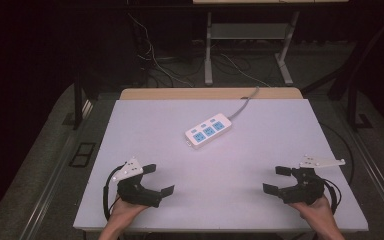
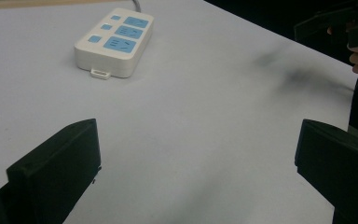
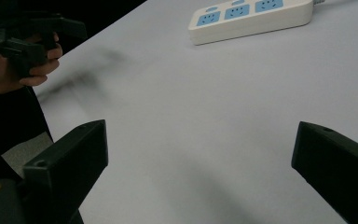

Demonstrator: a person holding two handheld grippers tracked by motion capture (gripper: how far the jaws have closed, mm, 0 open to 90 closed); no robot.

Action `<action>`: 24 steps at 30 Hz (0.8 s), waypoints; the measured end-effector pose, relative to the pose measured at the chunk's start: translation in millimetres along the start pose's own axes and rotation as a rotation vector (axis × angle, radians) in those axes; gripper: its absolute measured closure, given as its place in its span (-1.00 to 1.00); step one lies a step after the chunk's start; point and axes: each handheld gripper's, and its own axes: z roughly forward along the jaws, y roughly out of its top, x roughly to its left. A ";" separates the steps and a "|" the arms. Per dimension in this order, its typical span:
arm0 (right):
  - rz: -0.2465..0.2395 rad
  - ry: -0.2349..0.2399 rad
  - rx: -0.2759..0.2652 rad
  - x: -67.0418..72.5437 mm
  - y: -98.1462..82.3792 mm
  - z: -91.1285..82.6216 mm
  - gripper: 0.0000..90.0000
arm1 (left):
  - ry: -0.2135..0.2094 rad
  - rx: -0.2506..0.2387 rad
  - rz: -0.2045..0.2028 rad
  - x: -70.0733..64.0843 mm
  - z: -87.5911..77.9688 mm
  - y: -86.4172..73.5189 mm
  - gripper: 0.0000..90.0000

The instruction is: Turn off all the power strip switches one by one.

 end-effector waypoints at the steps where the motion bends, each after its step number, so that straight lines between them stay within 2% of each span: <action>1: 0.001 -0.002 0.001 0.2 0.0 -0.1 -0.92 | -0.001 0.000 -0.002 -0.2 0.1 -0.1 -1.00; 14: -0.003 0.005 0.014 0.8 -0.8 0.7 -0.92 | -0.014 0.014 -0.003 -0.4 0.6 0.8 -1.00; 24: -0.008 -0.001 0.020 -0.8 -1.0 1.0 -0.92 | -0.022 0.035 0.019 -5.4 3.3 10.3 -1.00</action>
